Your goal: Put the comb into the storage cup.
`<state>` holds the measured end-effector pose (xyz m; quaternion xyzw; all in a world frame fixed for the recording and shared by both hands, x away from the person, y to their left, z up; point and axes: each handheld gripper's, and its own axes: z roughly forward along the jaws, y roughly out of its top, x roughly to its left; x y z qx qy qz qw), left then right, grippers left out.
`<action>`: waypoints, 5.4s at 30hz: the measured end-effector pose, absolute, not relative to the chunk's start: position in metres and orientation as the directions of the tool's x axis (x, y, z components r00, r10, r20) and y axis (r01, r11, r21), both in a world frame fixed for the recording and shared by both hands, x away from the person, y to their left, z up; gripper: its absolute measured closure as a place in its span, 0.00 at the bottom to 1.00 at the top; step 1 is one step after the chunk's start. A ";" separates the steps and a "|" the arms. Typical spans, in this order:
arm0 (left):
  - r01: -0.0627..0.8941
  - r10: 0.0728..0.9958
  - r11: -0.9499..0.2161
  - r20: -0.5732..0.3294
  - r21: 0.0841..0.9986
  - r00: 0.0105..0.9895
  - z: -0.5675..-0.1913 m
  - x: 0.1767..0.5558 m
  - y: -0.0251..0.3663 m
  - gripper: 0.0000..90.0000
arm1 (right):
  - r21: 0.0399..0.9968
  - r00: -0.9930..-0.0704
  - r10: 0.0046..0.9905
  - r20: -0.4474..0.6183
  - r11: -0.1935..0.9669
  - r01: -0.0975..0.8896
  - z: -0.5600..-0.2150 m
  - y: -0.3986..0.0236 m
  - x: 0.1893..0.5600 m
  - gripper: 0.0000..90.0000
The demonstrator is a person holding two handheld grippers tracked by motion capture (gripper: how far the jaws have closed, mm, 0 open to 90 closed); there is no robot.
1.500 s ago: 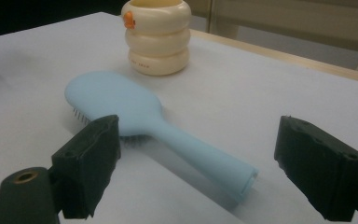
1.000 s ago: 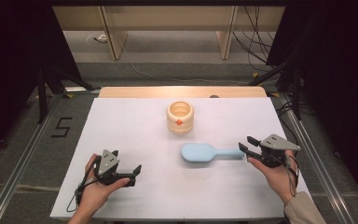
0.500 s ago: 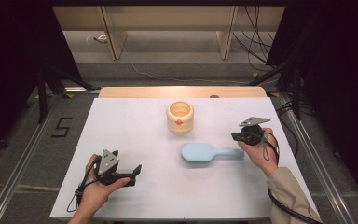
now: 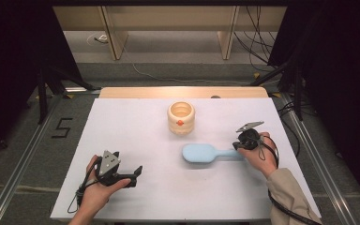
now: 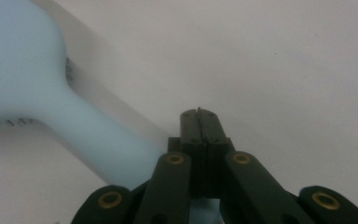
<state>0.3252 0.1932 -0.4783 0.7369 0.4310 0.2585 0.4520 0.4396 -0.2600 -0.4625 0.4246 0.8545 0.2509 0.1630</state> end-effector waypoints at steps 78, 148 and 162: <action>0.408 0.866 -0.218 -0.017 0.886 0.500 -0.480 0.324 0.191 0.02 | 0.549 -0.597 0.802 0.020 0.491 0.677 -0.448 -0.247 0.386 0.64; 0.398 0.862 -0.218 -0.015 0.891 0.506 -0.479 0.325 0.192 0.02 | 0.603 -0.716 0.698 0.013 0.566 0.563 -0.416 -0.207 0.406 0.18; 0.399 0.862 -0.218 -0.016 0.891 0.507 -0.479 0.324 0.191 0.02 | 0.362 -0.718 0.695 0.033 0.662 0.657 -0.433 -0.184 0.412 0.27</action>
